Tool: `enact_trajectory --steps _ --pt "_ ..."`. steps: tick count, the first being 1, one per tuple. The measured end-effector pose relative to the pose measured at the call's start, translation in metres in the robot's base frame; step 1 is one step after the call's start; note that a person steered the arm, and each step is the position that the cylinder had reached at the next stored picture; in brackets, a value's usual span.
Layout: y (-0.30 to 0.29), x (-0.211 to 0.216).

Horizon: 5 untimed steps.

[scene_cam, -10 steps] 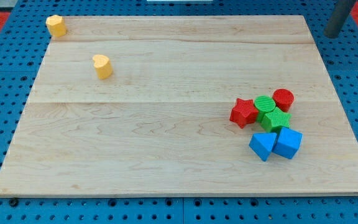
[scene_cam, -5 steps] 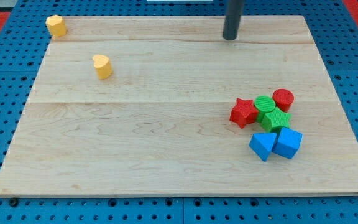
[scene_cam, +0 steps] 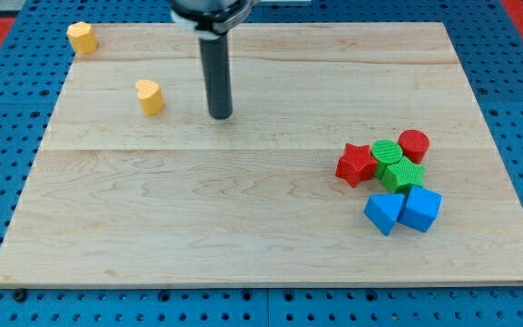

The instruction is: Move your arm to the center left

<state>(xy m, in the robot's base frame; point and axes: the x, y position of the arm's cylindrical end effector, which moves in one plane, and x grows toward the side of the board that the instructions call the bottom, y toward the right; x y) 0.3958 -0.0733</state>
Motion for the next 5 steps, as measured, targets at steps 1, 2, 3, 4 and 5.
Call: enact_trajectory --steps 1,2,3,4,5 --pt "-0.08 0.004" --pt "-0.139 -0.012" --pt "-0.15 -0.013" --pt "-0.15 -0.013" --pt "-0.141 -0.024"
